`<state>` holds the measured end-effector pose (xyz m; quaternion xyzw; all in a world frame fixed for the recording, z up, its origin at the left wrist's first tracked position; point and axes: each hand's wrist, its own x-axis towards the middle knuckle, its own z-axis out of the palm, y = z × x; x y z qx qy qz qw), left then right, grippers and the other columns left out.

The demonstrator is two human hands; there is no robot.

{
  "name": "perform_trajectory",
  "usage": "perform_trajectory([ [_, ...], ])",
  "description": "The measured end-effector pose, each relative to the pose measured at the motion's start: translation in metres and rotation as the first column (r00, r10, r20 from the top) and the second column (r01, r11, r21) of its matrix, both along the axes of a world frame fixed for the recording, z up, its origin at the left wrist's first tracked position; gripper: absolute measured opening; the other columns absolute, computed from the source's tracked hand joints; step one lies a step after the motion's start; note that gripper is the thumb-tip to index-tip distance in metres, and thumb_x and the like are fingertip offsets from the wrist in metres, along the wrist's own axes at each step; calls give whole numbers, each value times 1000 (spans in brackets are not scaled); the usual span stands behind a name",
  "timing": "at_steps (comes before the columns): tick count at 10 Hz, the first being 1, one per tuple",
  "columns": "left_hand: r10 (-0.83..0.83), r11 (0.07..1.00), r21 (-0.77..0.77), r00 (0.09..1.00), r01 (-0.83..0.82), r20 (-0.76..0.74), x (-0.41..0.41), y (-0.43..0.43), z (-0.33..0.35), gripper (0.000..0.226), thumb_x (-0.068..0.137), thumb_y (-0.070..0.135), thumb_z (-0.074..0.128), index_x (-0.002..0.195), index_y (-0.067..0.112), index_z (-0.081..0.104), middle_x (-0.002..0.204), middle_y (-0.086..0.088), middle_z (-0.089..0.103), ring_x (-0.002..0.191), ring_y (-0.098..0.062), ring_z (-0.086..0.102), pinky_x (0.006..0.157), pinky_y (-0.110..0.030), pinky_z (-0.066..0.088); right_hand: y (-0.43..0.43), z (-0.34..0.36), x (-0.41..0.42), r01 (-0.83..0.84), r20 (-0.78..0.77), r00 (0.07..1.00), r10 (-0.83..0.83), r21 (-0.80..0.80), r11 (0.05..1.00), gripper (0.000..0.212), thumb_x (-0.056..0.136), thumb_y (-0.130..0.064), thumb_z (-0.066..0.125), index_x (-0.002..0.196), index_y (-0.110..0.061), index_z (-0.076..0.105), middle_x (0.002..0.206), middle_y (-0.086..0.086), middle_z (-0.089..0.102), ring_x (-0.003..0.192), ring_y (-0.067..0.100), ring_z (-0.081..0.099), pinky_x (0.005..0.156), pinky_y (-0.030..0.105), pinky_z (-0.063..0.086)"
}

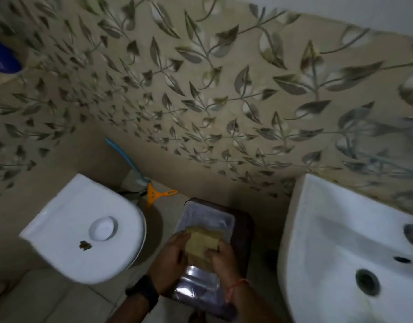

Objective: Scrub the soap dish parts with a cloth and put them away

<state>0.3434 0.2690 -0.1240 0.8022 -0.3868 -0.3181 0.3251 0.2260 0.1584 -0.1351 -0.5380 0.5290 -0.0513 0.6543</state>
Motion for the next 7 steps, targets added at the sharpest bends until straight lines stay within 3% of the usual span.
perform_trajectory([
  [1,-97,984,158,991,82,91,40,-31,-49,56,91,-5,57,144,14,51,151,-9,48,139,-29,49,118,-27,34,-24,-41,38,-87,-57,995,81,-116,989,21,90,3,59,100,-12,69,94,8,70,88,26,68,84,40,55],
  [2,-216,942,297,959,155,185,62,-54,-91,59,93,-3,47,150,13,44,164,-9,33,132,-36,53,112,-39,40,-47,-66,63,-58,21,998,65,-249,967,39,93,5,53,68,-23,65,64,6,51,54,12,53,57,33,43],
  [3,-341,876,442,895,192,287,69,-70,-121,63,95,0,40,155,16,33,169,-4,16,120,-34,53,105,-41,44,-61,-106,71,-173,-95,984,152,-285,943,24,90,0,58,88,-23,57,80,5,60,66,16,54,53,17,43],
  [4,-486,787,562,818,255,309,62,-77,-142,64,101,2,33,160,7,10,169,-15,11,134,-35,42,111,-39,39,-65,-150,63,-306,-266,930,253,-181,935,40,91,-4,61,118,-32,53,106,-3,61,75,-13,56,68,-1,40],
  [5,-610,707,640,717,300,338,55,-84,-158,65,100,3,39,157,-5,11,167,-26,5,147,-40,25,119,-42,25,-67,-163,66,-228,-250,953,172,-217,949,17,98,-8,53,108,-7,66,101,14,66,78,-1,60,77,16,47],
  [6,-625,662,699,714,271,316,53,-92,-160,64,99,2,38,157,-7,11,167,-28,1,145,-42,28,115,-42,35,-68,-175,71,14,-143,989,-23,-62,998,29,102,-14,48,84,-10,70,82,14,65,79,25,61,79,36,48],
  [7,-571,661,718,766,216,295,46,-95,-154,60,101,-1,33,157,-6,11,167,-28,-2,142,-40,33,109,-41,44,-63,-162,66,-242,-275,945,179,-215,946,31,93,-9,60,124,-8,61,112,15,65,105,33,61,89,30,42],
])
